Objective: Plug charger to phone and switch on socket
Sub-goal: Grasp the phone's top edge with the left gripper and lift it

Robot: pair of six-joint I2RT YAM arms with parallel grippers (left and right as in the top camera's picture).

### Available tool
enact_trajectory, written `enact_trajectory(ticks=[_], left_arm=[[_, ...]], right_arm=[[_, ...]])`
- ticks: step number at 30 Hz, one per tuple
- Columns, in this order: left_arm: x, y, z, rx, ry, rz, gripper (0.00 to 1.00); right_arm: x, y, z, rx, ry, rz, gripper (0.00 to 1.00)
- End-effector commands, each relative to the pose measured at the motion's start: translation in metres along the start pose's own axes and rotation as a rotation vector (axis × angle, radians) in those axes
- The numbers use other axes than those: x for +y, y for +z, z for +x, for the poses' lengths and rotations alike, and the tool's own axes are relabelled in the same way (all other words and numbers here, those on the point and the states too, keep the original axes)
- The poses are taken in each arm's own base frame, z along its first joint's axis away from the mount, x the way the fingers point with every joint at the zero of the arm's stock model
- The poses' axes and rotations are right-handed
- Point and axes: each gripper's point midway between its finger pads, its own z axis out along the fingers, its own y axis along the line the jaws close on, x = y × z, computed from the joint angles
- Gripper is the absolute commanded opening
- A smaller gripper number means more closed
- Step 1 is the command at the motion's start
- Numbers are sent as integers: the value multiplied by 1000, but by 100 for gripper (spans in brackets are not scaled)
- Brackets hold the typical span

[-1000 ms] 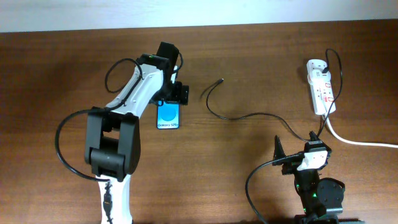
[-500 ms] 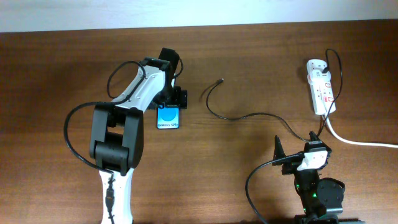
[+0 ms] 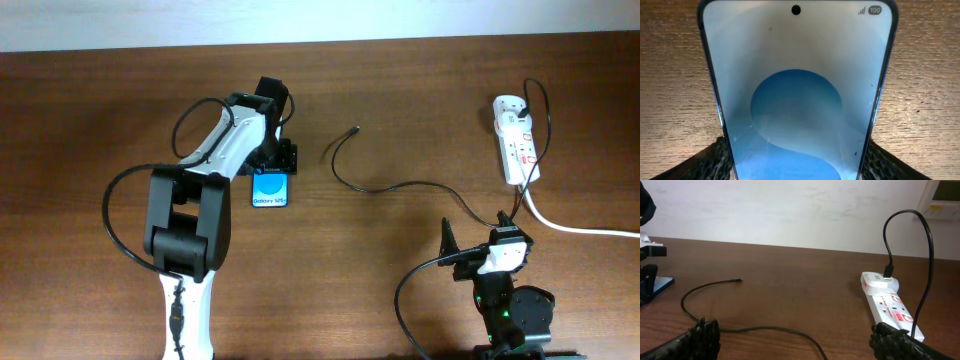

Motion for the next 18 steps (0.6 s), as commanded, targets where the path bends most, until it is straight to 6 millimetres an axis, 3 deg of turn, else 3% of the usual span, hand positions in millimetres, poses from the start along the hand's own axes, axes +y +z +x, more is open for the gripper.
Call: enact_trajectory(ticks=[1, 4, 8, 15, 18], left_arm=[[-5, 11, 5, 29, -5, 23, 73], [-4, 11, 5, 30, -6, 23, 63], [-5, 7, 4, 30, -6, 23, 63], [-10, -35, -17, -17, -5, 35, 59], [-11, -45, -23, -33, -5, 40, 45]], right_arm=[[0, 0, 2, 4, 2, -1, 98], [0, 0, 2, 4, 2, -1, 98], [0, 0, 2, 4, 2, -1, 98], [0, 0, 2, 4, 2, -1, 98], [0, 0, 2, 4, 2, -1, 98]])
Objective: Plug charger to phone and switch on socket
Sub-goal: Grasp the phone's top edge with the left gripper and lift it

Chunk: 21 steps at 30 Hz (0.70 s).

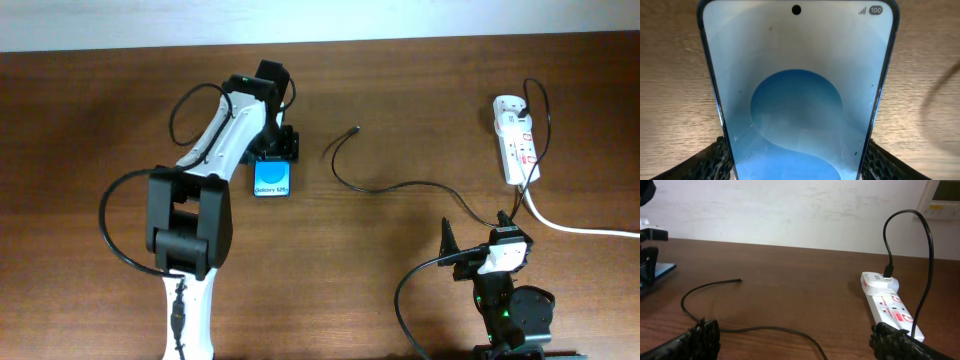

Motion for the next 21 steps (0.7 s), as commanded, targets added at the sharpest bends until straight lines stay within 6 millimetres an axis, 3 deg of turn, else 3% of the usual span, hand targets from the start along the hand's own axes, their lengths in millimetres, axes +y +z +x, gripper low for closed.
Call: enact_trajectory(ticks=[1, 2, 3, 7, 10, 15, 18, 21], left_arm=[[-5, -15, -12, -38, -5, 21, 37], [-5, -17, -12, -37, -5, 21, 11], [-5, -20, -11, -32, -5, 20, 0], [-10, -31, -7, -8, -6, 49, 0], [-36, -45, 1, 36, -9, 200, 0], [-36, -50, 30, 205, -435, 179, 0], [-67, -65, 47, 345, -463, 363, 0], [-82, -82, 57, 462, -516, 489, 0]], right_arm=[[0, 0, 2, 4, 1, -1, 98], [0, 0, 2, 4, 1, -1, 98], [0, 0, 2, 4, 1, -1, 98], [0, 0, 2, 4, 1, -1, 98], [0, 0, 2, 4, 1, -1, 98], [0, 0, 2, 4, 1, -1, 98], [0, 0, 2, 4, 1, -1, 98], [0, 0, 2, 4, 1, -1, 98]])
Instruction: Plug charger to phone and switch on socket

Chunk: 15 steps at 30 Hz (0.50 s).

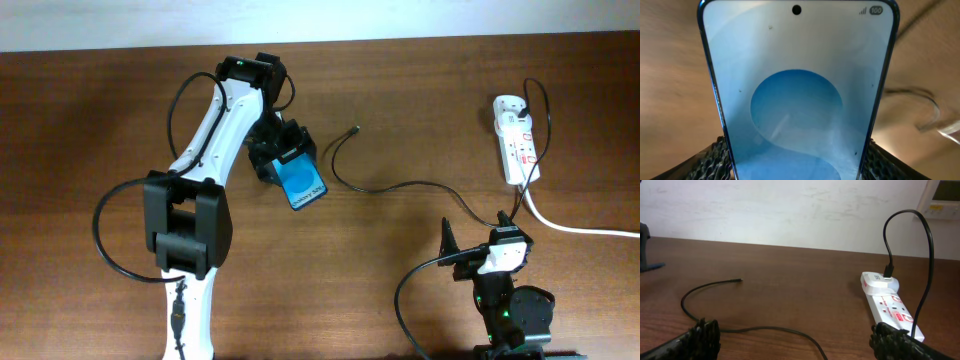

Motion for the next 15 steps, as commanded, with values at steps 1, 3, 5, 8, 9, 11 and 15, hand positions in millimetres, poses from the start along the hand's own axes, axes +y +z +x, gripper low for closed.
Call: enact_trajectory(ticks=[1, 3, 5, 8, 9, 11, 15], left_arm=[[-26, -18, 28, 181, -108, 198, 0], [-39, -27, 36, 259, -124, 295, 0], [-47, -37, 40, 310, -137, 377, 0], [-50, -47, 44, 367, -178, 427, 0], [-51, -53, 45, 401, -229, 454, 0], [-47, -58, 39, 416, -316, 462, 0], [-38, -64, 27, 410, -397, 464, 0]], right_arm=[[0, 0, 2, 4, 1, -1, 98], [0, 0, 2, 4, 2, -1, 98], [0, 0, 2, 4, 1, -1, 98], [0, 0, 2, 4, 1, -1, 98], [0, 0, 2, 4, 2, -1, 98], [0, 0, 2, 3, 1, -1, 98], [0, 0, 2, 2, 1, 0, 98]])
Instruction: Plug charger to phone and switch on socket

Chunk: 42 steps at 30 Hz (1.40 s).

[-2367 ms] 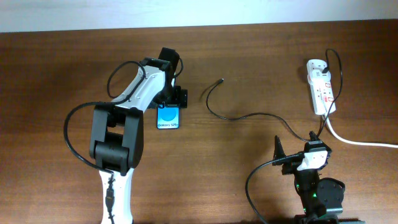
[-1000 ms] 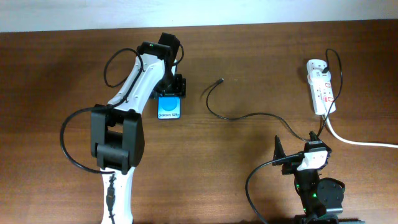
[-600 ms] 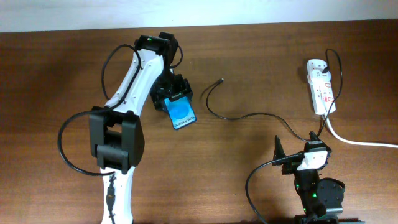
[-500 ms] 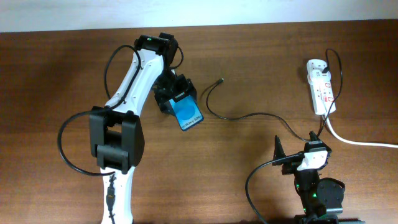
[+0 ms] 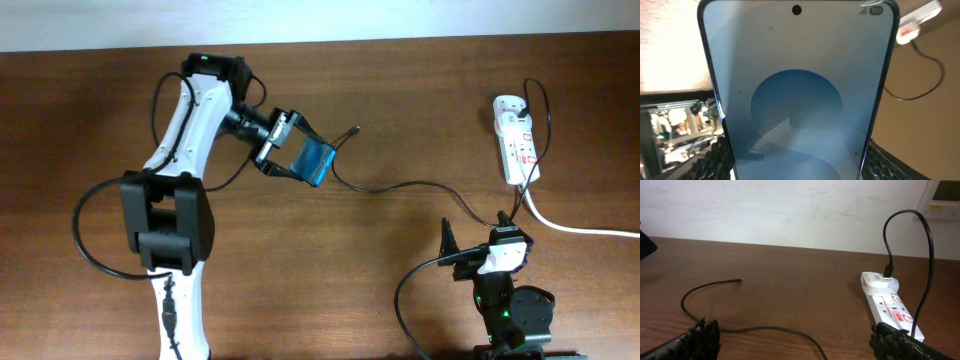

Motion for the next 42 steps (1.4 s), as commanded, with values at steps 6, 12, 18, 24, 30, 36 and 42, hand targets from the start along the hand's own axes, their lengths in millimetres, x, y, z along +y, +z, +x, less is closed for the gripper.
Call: enact_trajectory(ticks=[6, 12, 18, 24, 30, 36, 42], left_arm=[[-22, -16, -12, -26, -115, 103, 0], [-21, -16, -18, -62, -106, 91, 0], [-16, -20, -51, -239, 112, 16, 0], [18, -47, -106, -559, 271, -272, 0], [44, -77, -130, -705, 418, -547, 0], [50, -87, -135, -727, 482, -635, 0], [44, -88, -139, -747, 494, -621, 0]], right_arm=[[24, -2, -7, -37, -3, -144, 98], [84, -23, -24, -104, 16, -514, 98], [85, -36, -71, -147, 113, -537, 98], [82, -7, -82, 130, 206, -525, 98], [83, 43, -80, 559, 358, -517, 98], [85, 97, -98, 662, 465, -535, 98], [119, 192, -35, 813, 784, -429, 79]])
